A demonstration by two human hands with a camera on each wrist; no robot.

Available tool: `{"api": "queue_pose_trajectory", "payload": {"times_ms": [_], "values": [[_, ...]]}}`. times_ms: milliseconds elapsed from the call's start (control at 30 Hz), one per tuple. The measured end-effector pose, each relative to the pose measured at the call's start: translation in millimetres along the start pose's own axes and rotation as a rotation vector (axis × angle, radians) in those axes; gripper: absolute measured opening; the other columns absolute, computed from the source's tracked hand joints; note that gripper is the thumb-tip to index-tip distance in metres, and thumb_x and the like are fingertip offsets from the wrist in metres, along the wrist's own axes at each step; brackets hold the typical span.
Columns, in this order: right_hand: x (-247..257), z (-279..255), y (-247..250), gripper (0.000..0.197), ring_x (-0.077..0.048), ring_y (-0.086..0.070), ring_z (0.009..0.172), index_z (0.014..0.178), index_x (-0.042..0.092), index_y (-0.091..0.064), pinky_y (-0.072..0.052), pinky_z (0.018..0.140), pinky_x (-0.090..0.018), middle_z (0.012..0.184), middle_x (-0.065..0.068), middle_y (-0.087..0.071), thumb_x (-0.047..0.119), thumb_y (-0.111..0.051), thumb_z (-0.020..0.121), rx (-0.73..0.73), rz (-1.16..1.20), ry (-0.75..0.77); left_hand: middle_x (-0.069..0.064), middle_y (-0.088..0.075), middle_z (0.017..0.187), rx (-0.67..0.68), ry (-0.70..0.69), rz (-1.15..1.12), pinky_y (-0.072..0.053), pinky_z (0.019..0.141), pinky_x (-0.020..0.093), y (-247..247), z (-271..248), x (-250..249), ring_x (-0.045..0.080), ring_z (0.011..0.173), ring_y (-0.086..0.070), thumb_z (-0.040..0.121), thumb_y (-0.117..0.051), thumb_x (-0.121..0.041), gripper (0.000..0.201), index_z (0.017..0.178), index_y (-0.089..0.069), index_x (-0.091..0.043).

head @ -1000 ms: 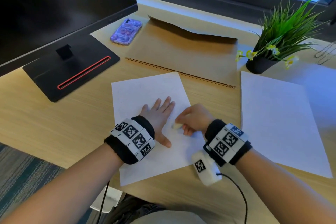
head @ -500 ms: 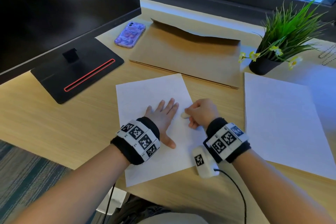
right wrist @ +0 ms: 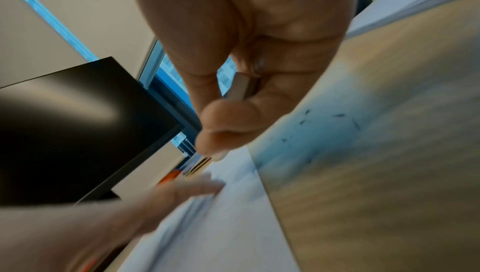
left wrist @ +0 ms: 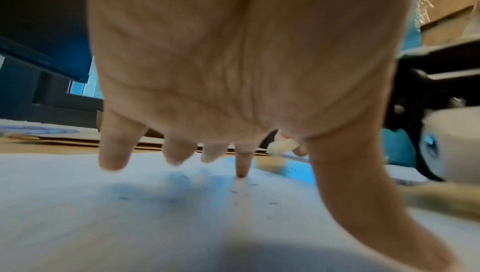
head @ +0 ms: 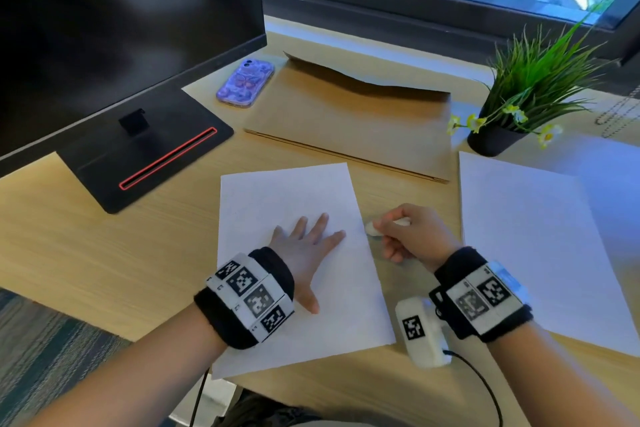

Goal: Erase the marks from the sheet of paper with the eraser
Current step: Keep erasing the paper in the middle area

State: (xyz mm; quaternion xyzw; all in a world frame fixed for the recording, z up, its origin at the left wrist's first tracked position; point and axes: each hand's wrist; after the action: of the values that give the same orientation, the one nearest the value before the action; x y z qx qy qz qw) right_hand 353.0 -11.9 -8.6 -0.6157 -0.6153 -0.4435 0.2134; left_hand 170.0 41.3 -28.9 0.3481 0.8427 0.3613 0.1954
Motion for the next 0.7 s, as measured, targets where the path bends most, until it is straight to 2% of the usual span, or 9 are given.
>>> {"api": "queue_pose_trajectory", "payload": {"times_ms": [100,133,233,300,367,500,567,700], "values": [[-7.1,-8.7,-6.7,0.013,-0.012,-0.055,0.039,0.094,0.007,-0.053,-0.045,0.040,-0.021,0.059,-0.007,-0.057,0.011,-0.064,0.088,0.105,-0.003,-0.051,0.004,0.027,0.154,-0.074,-0.002,-0.067,-0.007,0.113,0.055,5.0,-0.4,-7.1,0.030,0.143,0.017,0.075,-0.071,-0.051,0.108,0.150,0.001,-0.022],[-10.5,-11.3,-10.9,0.012,-0.011,-0.054,0.038,0.095,0.007,-0.054,-0.044,0.038,-0.020,0.058,-0.007,-0.056,0.010,-0.064,0.088,0.141,-0.029,-0.059,0.004,0.028,0.154,-0.094,0.005,-0.096,-0.006,0.113,0.056,6.6,1.7,-10.3,0.030,0.143,0.019,0.075,-0.070,-0.052,0.107,0.150,0.000,-0.019],[-18.3,-20.3,-22.9,0.004,-0.010,-0.050,0.034,0.087,0.007,-0.060,-0.040,0.036,-0.020,0.055,-0.005,-0.054,0.008,-0.064,0.087,0.308,-0.202,-0.066,0.002,0.030,0.153,-0.069,0.033,-0.138,-0.009,0.111,0.059,6.5,7.7,-16.7,0.034,0.142,0.019,0.073,-0.073,-0.052,0.120,0.149,0.014,-0.019],[-17.9,-21.8,-26.5,0.005,-0.009,-0.049,0.035,0.082,0.009,-0.062,-0.040,0.037,-0.020,0.054,-0.003,-0.054,0.008,-0.063,0.087,0.396,-0.317,-0.075,0.001,0.028,0.154,-0.041,0.043,-0.130,-0.011,0.110,0.060,4.3,9.8,-17.5,0.036,0.142,0.018,0.071,-0.074,-0.051,0.125,0.148,0.019,-0.020],[-11.4,-14.1,-25.0,0.008,-0.008,-0.051,0.036,0.081,0.008,-0.063,-0.042,0.039,-0.019,0.054,-0.003,-0.056,0.009,-0.062,0.088,0.374,-0.354,-0.069,0.001,0.028,0.154,-0.037,0.042,-0.119,-0.011,0.110,0.060,3.1,10.0,-17.0,0.036,0.142,0.017,0.070,-0.075,-0.052,0.126,0.148,0.020,-0.021],[3.9,9.2,-23.4,0.008,-0.010,-0.053,0.039,0.085,0.009,-0.064,-0.046,0.042,-0.022,0.055,-0.006,-0.058,0.013,-0.060,0.091,0.120,-0.209,-0.049,-0.001,0.027,0.154,-0.060,0.048,-0.100,-0.013,0.111,0.057,0.7,10.0,-14.2,0.033,0.144,0.015,0.070,-0.073,-0.056,0.127,0.147,0.021,-0.021],[1.9,8.2,-26.5,0.006,-0.010,-0.053,0.040,0.091,0.010,-0.064,-0.045,0.041,-0.022,0.056,-0.006,-0.058,0.015,-0.060,0.091,0.066,-0.185,-0.064,-0.002,0.028,0.154,-0.061,0.059,-0.082,-0.013,0.111,0.056,0.0,10.0,-13.4,0.031,0.144,0.015,0.070,-0.071,-0.059,0.128,0.146,0.023,-0.020],[-11.1,-14.1,-29.8,0.007,-0.010,-0.052,0.035,0.085,0.006,-0.064,-0.044,0.038,-0.020,0.050,-0.004,-0.056,0.010,-0.061,0.090,0.315,-0.281,-0.104,-0.003,0.029,0.153,-0.053,0.066,-0.071,-0.012,0.110,0.058,1.0,10.7,-13.3,0.029,0.144,0.016,0.070,-0.070,-0.061,0.128,0.146,0.024,-0.019]]}}
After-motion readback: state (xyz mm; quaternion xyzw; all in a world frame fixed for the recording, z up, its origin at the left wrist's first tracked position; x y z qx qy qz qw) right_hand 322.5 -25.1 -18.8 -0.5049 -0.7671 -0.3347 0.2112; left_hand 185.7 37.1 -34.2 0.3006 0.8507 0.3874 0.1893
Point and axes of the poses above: each hand's wrist, its own z-axis towards the middle knuckle, its own y-axis out of the back of the hand, x = y × z
